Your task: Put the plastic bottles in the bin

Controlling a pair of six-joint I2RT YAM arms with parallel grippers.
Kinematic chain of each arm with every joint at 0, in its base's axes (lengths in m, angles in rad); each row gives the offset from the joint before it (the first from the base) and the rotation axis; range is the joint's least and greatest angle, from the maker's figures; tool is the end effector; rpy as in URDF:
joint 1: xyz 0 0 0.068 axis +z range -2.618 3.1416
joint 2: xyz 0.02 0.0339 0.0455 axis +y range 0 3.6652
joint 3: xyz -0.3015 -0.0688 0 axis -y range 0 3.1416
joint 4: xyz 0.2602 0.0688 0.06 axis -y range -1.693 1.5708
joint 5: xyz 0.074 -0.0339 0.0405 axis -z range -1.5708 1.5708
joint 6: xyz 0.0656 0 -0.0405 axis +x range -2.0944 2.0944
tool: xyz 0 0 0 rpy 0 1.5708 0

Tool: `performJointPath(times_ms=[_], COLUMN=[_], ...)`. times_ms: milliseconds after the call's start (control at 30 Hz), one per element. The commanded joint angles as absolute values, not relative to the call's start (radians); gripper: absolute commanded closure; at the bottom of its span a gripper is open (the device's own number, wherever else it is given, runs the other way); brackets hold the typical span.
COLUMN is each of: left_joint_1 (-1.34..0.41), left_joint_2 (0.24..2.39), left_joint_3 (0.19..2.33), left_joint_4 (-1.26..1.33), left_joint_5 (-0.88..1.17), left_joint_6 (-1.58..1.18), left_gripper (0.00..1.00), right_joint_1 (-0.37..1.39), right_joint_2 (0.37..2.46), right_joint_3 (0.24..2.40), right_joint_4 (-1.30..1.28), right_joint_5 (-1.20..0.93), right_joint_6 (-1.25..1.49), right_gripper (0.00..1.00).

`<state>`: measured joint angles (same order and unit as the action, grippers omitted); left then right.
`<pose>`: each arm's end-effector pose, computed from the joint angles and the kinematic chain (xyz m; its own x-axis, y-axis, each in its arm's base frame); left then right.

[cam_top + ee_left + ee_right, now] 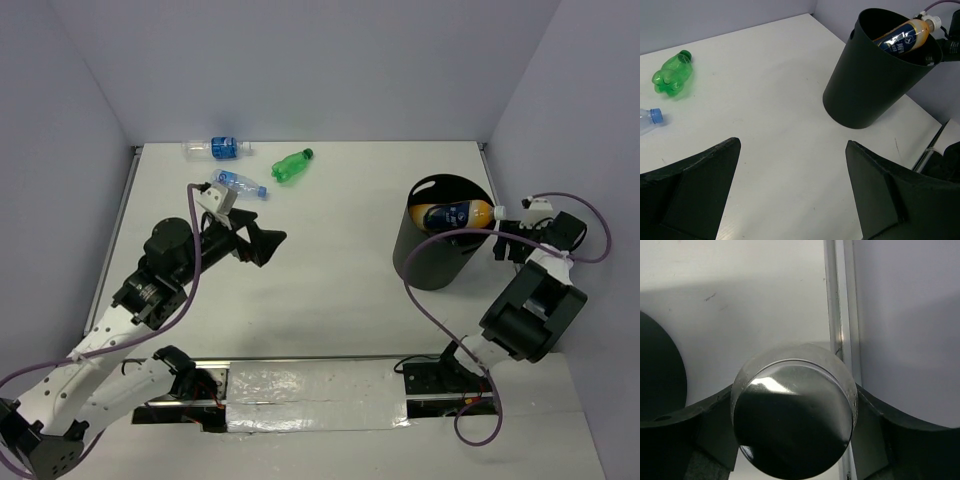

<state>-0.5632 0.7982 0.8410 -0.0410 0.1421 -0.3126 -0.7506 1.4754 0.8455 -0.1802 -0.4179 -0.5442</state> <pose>0.1691 -0.1178 0.4007 -0.1979 -0.2351 -0.9516 0.6173 0.7242 -0.3073 0.2589 -0.2051 0.2118 -0.6700 -0.0221 -0.7420 0.0840 0.9909 -0.1054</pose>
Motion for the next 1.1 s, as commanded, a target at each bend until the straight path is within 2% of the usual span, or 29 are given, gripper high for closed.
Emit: performJointPath(times_ms=[0,33,67,167,267,367,500,600,667,767,933,1067], left_joint_1=[-0.558,-0.558,-0.558,-0.558,-0.558,-0.558,-0.558,-0.558,-0.558,-0.558,-0.558,-0.558], left_joint_2=[0.750,0.741,0.724,0.697,0.684,0.687,0.690,0.687,0.683,0.672,0.670,0.673], left_joint_3=[0.819,0.813,0.801,0.781,0.775,0.779,0.781,0.781,0.781,0.776,0.775,0.776], left_joint_4=[-0.043,-0.051,-0.054,-0.064,-0.069,-0.071,-0.071,-0.071,-0.072,-0.071,-0.071,-0.072], left_joint_5=[0.117,0.114,0.106,0.097,0.103,0.117,0.132,0.149,0.150,0.150,0.150,0.153], left_joint_6=[-0.282,-0.276,-0.275,-0.265,-0.261,-0.258,-0.253,-0.255,-0.256,-0.256,-0.255,-0.255], left_gripper=[0.01,0.01,0.01,0.01,0.01,0.01,0.01,0.01,0.01,0.01,0.01,0.01], right_joint_1=[-0.749,-0.747,-0.749,-0.749,-0.749,-0.747,-0.746,-0.742,-0.733,-0.640,-0.338,-0.250], right_joint_2=[1.419,1.393,1.320,1.132,0.940,0.795,0.723,0.761,0.802,0.891,0.969,1.050], right_joint_3=[0.887,0.882,0.876,0.891,0.932,0.985,1.097,1.238,1.357,1.460,1.384,1.277], right_joint_4=[-0.228,-0.242,-0.258,-0.327,-0.365,-0.347,-0.314,-0.371,-0.460,-0.576,-0.615,-0.615], right_joint_5=[-0.451,-0.462,-0.474,-0.529,-0.557,-0.545,-0.548,-0.659,-0.825,-0.926,-0.761,-0.634], right_joint_6=[-0.569,-0.583,-0.587,-0.583,-0.535,-0.471,-0.387,-0.287,-0.249,-0.204,-0.218,-0.256], right_gripper=[0.37,0.42,0.54,0.73,0.80,0.82,0.82,0.82,0.82,0.82,0.82,0.82])
